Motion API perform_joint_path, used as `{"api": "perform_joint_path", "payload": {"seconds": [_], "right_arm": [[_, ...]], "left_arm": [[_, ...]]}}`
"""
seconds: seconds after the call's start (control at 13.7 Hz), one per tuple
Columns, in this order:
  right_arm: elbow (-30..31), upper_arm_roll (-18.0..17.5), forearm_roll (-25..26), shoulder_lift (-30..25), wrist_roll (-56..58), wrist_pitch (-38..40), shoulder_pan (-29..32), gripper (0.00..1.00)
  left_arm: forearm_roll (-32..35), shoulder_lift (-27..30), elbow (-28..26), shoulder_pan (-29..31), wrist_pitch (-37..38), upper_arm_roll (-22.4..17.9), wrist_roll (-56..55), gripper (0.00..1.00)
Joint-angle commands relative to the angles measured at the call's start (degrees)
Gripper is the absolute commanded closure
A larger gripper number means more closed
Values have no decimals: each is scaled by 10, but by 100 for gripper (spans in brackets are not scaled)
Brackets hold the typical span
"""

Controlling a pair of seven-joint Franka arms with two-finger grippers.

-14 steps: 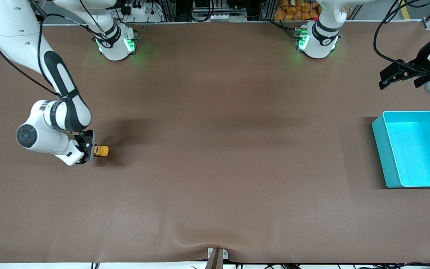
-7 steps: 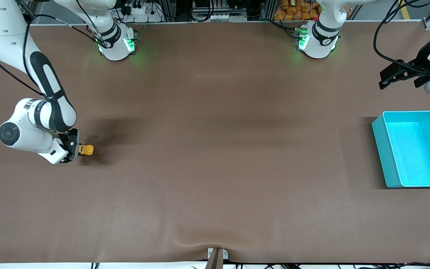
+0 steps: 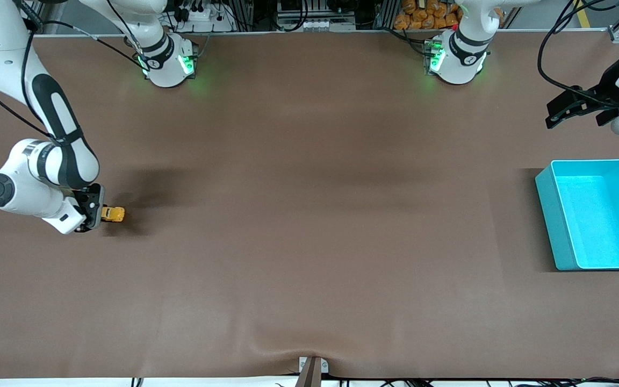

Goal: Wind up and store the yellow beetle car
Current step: 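Drag the car backward along the table with the right gripper, then open the right gripper and release the car to roll toward the bin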

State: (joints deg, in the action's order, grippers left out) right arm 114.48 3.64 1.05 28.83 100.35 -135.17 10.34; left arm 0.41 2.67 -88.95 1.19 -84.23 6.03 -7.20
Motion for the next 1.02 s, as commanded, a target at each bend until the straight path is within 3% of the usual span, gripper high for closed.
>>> {"api": "perform_joint_path", "payload": {"seconds": [0.0, 0.07, 0.22, 0.29, 0.44, 0.66, 0.95], "right_arm": [[10, -5, 16, 10, 26, -7, 33, 70], [10, -5, 16, 10, 27, -7, 36, 69], [8, -5, 16, 10, 27, -6, 41, 42], [3, -6, 16, 10, 27, -4, 47, 0], [-20, -6, 12, -3, 26, 26, 65, 0], [-91, -7, 11, -29, 26, 153, 83, 0], [-142, -7, 8, -38, 25, 213, 93, 0]], "left_arm": [[-8, -2, 6, 6, 6, 3, 0, 0], [-8, -2, 6, 6, 6, 3, 0, 0], [-8, -2, 7, 6, 6, 3, 0, 0], [-8, -2, 6, 6, 6, 3, 0, 0], [-8, -2, 6, 6, 6, 3, 0, 0], [-8, -2, 6, 6, 6, 3, 0, 0], [-8, -2, 6, 7, 6, 3, 0, 0]]}}
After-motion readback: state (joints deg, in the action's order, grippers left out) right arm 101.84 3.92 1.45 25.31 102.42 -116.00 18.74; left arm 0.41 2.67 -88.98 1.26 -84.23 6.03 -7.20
